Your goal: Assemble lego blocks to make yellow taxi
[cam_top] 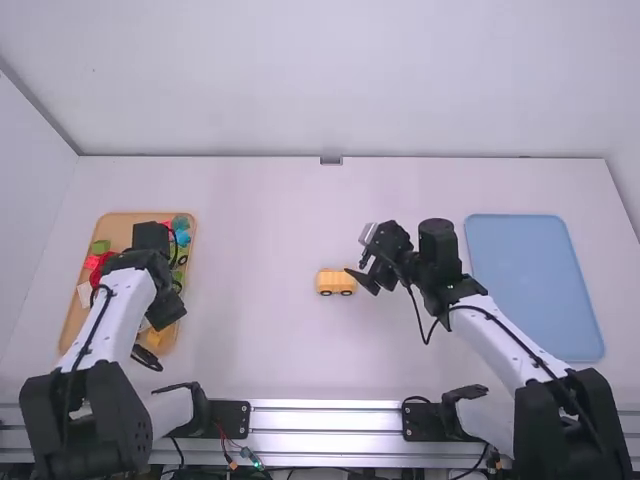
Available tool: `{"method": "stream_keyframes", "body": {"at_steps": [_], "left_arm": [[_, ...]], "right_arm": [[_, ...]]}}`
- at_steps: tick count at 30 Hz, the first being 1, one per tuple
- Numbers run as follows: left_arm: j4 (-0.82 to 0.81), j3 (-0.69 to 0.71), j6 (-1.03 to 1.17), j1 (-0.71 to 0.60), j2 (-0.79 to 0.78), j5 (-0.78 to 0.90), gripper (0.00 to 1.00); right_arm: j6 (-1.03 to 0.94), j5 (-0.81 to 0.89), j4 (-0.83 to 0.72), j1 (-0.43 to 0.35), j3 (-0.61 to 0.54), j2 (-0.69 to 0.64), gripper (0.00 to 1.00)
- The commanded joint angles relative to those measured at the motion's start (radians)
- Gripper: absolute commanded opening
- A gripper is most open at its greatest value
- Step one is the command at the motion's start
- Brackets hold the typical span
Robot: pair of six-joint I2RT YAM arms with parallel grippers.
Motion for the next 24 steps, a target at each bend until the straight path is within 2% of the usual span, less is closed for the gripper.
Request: {"method": "stream_keyframes", "body": {"at_steps": [1,2,5,10,17,24], "left_arm": [[-0.025,-0.002,-0.026,0.042,-0.022,0.01,0.86],[-0.038,-0.002,-0.025,0.075,-0.022,0.041,0.89],[-0.033,-0.008,0.005,0.14,-0.022,0.09,0.91],[0.054,-0.065,0.077,0.252,-0.022,0.209,0.89],[0.217,-0.19,0.102,0.314,-0.022,0.3,0.89],[0.267,-0.208,0.163,0.314,-0.019,0.291,0.87]], "right_arm": [[0.053,-0.005,0.013,0.009,-0.008,-0.013,0.99],[0.059,-0.005,0.019,0.008,-0.008,-0.013,0.99],[0.059,-0.005,0.031,0.008,-0.008,-0.013,0.99],[0.058,-0.005,0.047,0.01,-0.008,-0.013,0.98],[0.062,-0.006,0.042,0.007,-0.008,-0.013,0.99],[0.062,-0.005,0.041,0.009,-0.008,-0.013,0.99]]}}
